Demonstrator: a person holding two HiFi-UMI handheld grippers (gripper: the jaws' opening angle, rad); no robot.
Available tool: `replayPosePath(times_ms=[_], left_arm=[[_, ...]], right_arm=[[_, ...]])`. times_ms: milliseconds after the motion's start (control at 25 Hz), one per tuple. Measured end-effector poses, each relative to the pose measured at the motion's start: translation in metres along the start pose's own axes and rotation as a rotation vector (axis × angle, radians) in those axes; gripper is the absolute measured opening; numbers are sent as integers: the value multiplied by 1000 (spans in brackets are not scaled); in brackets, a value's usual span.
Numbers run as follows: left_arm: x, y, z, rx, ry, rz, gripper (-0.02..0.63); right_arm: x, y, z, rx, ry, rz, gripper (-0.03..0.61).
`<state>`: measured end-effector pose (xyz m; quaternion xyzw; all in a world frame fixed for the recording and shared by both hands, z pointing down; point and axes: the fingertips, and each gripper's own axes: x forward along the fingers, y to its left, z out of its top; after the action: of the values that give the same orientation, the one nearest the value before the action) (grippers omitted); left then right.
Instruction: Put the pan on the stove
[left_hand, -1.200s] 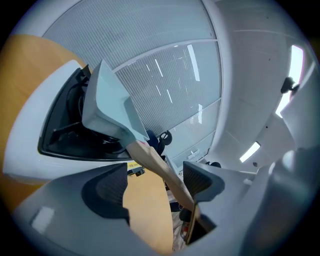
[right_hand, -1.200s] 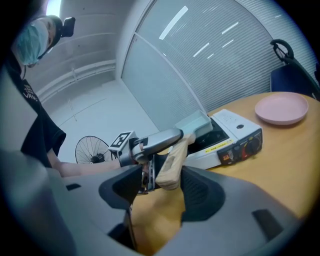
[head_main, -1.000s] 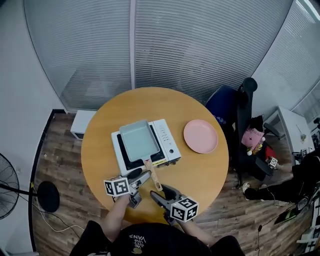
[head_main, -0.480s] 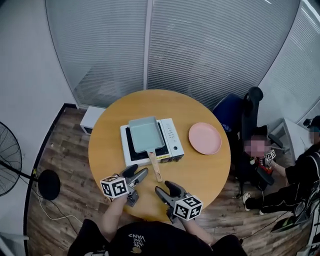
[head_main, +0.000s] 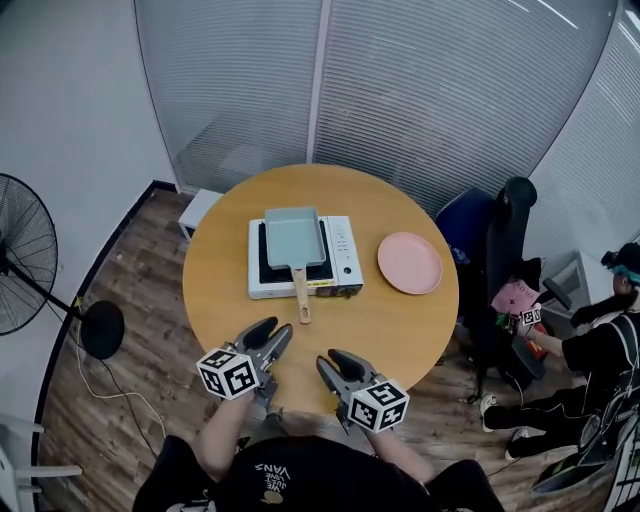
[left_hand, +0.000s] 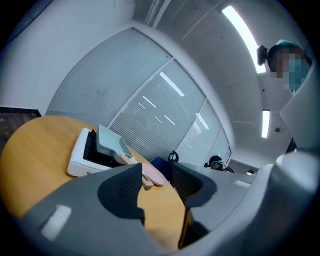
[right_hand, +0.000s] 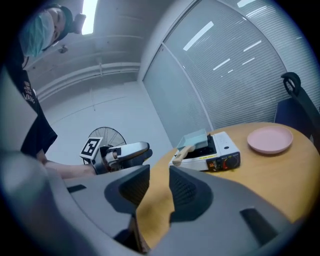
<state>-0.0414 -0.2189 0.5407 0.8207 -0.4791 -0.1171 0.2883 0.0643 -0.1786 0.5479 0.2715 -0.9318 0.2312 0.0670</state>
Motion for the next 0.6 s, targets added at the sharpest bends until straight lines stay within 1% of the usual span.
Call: replayPosePath(times_ms=[40,200,360,440,600], left_arm=[[-5,-5,-3,22,-9,15,180],[-23,-26,-19,113,-24,61,128],[-34,-46,-37,158,-18,83,67],[-39,-55,-45,172,-14,90,40],[-49,-68,-58,167,-28,114,11]], right_arm=[[-6,2,-4,1,3,5,122],[-28,7,-19,7,25,18,54],[-45,11,-32,-4,49,39,34],[-54,13,-37,-8,51,45,26],[-66,21,-45,-16,51,69,15]])
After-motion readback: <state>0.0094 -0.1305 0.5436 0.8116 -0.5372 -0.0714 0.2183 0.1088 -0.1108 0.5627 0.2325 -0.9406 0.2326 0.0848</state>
